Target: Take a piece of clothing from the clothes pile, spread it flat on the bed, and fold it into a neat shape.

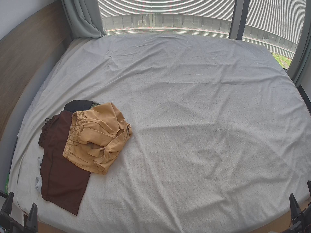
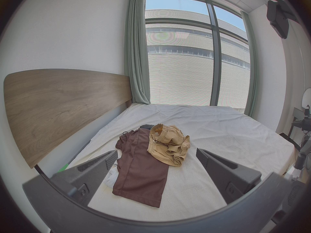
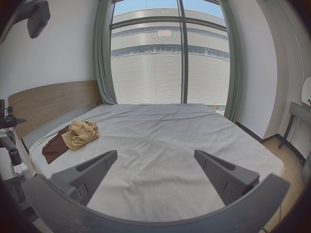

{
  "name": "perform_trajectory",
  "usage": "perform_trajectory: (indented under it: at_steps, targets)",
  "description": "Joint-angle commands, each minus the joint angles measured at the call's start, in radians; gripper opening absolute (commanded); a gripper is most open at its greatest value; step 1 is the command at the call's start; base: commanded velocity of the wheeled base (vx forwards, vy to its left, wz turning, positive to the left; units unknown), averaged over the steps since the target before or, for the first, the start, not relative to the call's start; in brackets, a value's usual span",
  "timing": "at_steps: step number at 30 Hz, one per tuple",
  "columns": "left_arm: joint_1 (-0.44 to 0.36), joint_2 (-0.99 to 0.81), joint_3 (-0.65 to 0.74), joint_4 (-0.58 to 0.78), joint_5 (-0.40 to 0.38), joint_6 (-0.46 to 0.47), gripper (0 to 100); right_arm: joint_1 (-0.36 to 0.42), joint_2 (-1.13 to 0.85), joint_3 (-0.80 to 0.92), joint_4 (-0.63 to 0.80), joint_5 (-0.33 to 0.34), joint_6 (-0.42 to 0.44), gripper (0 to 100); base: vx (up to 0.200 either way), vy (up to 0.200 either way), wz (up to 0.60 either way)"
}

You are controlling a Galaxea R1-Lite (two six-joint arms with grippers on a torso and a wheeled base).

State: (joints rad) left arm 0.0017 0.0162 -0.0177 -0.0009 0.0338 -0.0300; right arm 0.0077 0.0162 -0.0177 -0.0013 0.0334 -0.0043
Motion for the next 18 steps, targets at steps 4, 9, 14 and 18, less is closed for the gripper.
perform_trajectory:
  at_steps: [4, 9, 14, 18]
  targets:
    - [0.001, -0.016, 0.016, -0.001, 0.001, 0.001, 100, 0.0, -0.016, 0.016, 0.0, 0.0, -0.002, 100, 0.0, 0.0, 0.0]
    - [0.001, -0.016, 0.016, -0.002, 0.001, 0.004, 100, 0.0, -0.016, 0.016, 0.0, 0.0, -0.002, 100, 0.0, 0.0, 0.0]
    - [0.001, -0.016, 0.016, -0.002, 0.0, 0.007, 100, -0.002, -0.016, 0.016, 0.0, 0.0, -0.003, 100, 0.0, 0.0, 0.0]
    - [0.001, -0.016, 0.016, -0.007, 0.0, 0.01, 100, -0.002, -0.016, 0.016, 0.0, 0.0, -0.003, 100, 0.0, 0.0, 0.0]
